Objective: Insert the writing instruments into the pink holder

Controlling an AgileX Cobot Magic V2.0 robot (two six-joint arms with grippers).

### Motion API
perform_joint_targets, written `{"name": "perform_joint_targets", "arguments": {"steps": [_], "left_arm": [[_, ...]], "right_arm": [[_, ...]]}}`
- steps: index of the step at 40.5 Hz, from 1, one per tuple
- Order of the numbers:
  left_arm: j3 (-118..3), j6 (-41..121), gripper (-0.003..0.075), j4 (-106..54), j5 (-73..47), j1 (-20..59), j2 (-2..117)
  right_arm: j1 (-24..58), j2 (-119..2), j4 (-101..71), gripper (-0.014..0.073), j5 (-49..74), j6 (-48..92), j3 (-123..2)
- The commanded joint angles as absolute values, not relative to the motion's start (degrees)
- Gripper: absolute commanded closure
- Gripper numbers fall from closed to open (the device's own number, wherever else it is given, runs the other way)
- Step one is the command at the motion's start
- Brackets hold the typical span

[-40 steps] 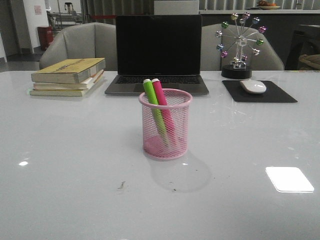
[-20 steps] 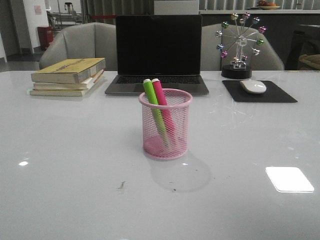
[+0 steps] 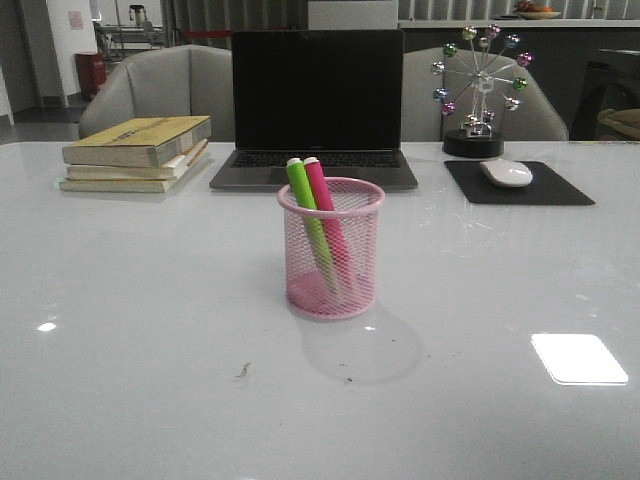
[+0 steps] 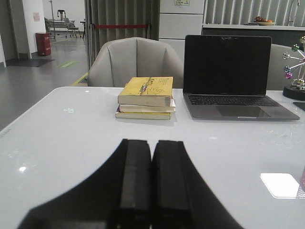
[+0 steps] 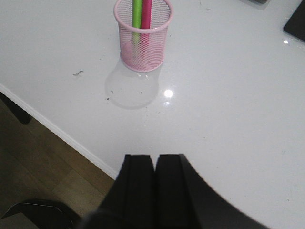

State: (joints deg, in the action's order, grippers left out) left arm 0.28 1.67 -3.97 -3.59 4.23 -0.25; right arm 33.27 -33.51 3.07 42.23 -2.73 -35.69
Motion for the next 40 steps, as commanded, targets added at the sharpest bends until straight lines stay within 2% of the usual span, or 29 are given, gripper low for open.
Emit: {"name": "perform_joint_targets", "arguments": {"steps": [1, 5, 11, 22, 29, 34, 40], "left_arm": [[0.6, 1.6, 0.0629, -4.1, 1.7, 4.8, -1.4], [0.6, 1.6, 0.0629, -4.1, 1.7, 4.8, -1.4], [0.6, 1.6, 0.0629, -4.1, 1.7, 4.8, -1.4], [0.6, 1.6, 0.0629, -4.1, 1.7, 4.8, -1.4], [0.6, 1.6, 0.0629, -4.1, 1.7, 4.8, -1.4], [0.6, 1.6, 0.0629, -4.1, 1.7, 4.8, -1.4], [0.6, 1.6, 0.0629, -4.1, 1.7, 4.8, -1.4]], "right_arm": [[33.1, -33.6, 3.7, 0.0538, 38.5, -2.5, -37.2], [32.0, -32.0, 3.2, 0.0538, 37.5, -2.5, -35.8], [22.5, -25.7, 1.3, 0.0538, 24.3, -2.5, -27.7], [8.8, -4.9, 0.9, 0.0538, 4.7, -2.5, -8.9], [3.3, 1.8, 0.9, 0.0538, 0.0, -2.5, -1.5], [1.3, 1.7, -1.1, 0.0538, -3.9, -2.5, 1.5], [0.9, 1.7, -1.5, 0.0538, -3.1, -2.5, 1.4]]}}
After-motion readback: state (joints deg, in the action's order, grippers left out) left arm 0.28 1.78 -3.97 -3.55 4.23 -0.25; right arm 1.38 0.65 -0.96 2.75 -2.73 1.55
